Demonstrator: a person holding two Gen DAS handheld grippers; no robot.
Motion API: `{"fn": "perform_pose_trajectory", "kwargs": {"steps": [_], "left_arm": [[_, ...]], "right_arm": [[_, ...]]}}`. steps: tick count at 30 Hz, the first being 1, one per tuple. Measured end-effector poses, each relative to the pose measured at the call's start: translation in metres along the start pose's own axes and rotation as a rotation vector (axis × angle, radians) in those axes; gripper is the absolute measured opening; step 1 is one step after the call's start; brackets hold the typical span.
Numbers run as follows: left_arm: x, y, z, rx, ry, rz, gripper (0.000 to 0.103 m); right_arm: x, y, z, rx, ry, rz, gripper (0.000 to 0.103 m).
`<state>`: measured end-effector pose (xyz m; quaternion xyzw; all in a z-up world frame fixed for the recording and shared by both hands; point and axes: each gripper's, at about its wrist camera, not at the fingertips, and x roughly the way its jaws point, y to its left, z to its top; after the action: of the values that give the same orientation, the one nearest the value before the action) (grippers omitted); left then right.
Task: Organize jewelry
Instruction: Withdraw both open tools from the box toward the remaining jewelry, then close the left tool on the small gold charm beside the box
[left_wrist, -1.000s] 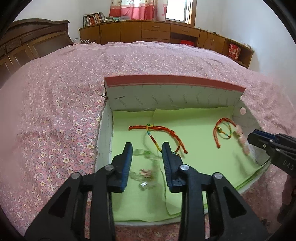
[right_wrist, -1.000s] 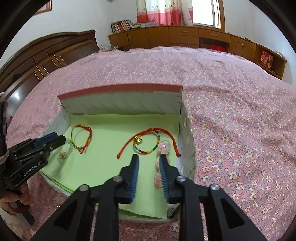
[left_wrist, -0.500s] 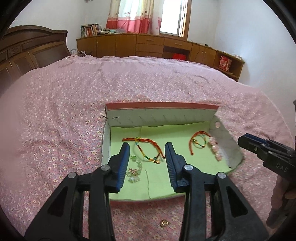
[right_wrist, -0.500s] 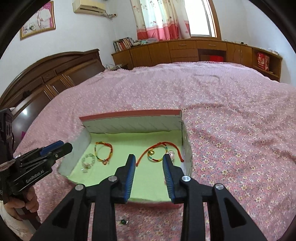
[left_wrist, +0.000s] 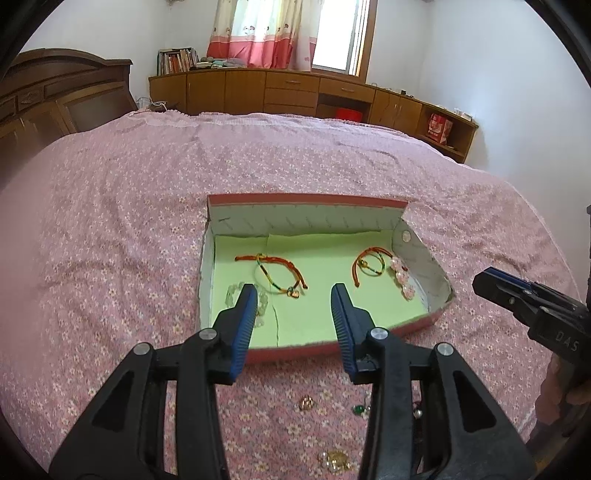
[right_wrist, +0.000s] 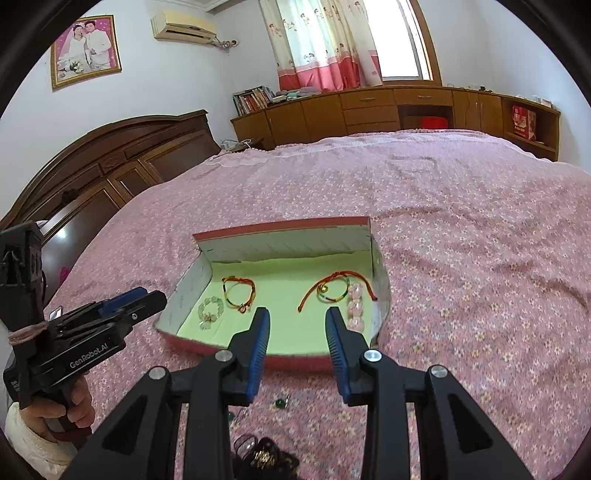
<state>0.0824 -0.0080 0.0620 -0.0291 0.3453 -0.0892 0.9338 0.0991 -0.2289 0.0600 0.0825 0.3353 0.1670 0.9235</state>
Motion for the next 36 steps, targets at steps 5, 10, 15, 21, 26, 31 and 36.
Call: {"fn": "perform_pose_trajectory", "kwargs": {"steps": [5, 10, 15, 21, 26, 31, 36], "left_arm": [[-0.002, 0.0, -0.01, 0.0, 0.02, 0.001, 0.034], [0.0, -0.002, -0.024, -0.003, 0.056, -0.008, 0.034], [0.009, -0.005, -0.039, -0.01, 0.103, -0.024, 0.034], [0.017, -0.008, -0.051, 0.0, 0.142, -0.031, 0.034], [0.026, -0.008, -0.058, -0.003, 0.173, -0.03, 0.033], [0.032, -0.007, -0.066, -0.003, 0.199, -0.022, 0.033], [0.039, -0.009, -0.073, 0.006, 0.22, -0.016, 0.033]], "right_arm": [[-0.005, -0.001, -0.01, 0.03, 0.024, 0.01, 0.036], [-0.005, 0.0, -0.02, 0.036, 0.046, 0.007, 0.036], [-0.003, 0.0, -0.028, 0.042, 0.068, -0.003, 0.037], [0.001, -0.005, -0.038, 0.052, 0.094, -0.009, 0.037], [0.005, -0.01, -0.044, 0.071, 0.114, -0.015, 0.037], [0.01, -0.015, -0.05, 0.084, 0.135, -0.021, 0.037], [0.015, -0.02, -0.056, 0.099, 0.154, -0.024, 0.037]]}}
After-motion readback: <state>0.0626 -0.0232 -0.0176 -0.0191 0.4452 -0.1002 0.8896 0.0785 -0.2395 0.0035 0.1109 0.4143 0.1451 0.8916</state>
